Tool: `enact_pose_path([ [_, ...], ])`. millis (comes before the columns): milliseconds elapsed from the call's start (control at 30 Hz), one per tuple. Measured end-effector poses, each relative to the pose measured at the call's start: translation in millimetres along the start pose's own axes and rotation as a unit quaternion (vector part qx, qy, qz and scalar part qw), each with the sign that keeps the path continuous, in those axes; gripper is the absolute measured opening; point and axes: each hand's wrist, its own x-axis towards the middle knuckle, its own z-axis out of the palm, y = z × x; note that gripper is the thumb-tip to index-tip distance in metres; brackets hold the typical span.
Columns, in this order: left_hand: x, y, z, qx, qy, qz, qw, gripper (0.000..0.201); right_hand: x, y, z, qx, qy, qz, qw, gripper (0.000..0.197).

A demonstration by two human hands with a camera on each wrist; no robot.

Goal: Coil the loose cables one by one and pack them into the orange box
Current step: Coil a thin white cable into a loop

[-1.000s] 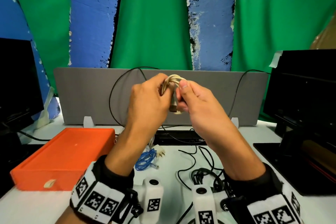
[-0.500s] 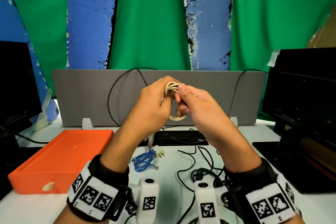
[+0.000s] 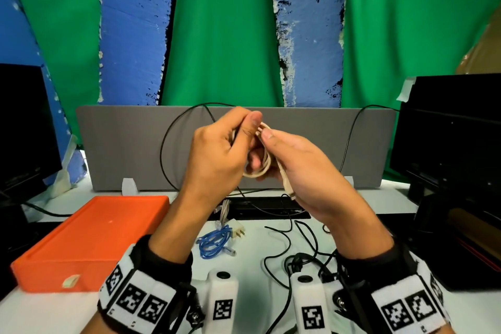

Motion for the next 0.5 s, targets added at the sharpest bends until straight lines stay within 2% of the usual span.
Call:
enact_pose_path([
  [67, 2, 3, -6, 0.009, -0.015, 0.009, 1.0, 0.027, -1, -2, -5, -0.05, -0.006, -0.008, 0.999, 0.035],
  [167, 4, 1, -13, 0.069, -0.012, 0.022, 0.997, 0.026, -5, -6, -15, -0.188, 0.022, -0.03, 0.981, 0.023],
  [333, 6, -1, -20, 0.079, -0.036, 0.012, 0.996, 0.03, -9, -11, -27, -0.273, 0.027, -0.037, 0.961, 0.013],
  [433, 7, -4, -17, 0.002, -0.071, -0.038, 0.997, 0.036, -6, -7, -28, -0.343, 0.101, -0.064, 0.932, 0.011],
  [500, 7, -4, -13, -0.085, -0.082, -0.08, 0.99, 0.036, -4, -5, -26, -0.299, 0.154, -0.081, 0.938, 0.011],
])
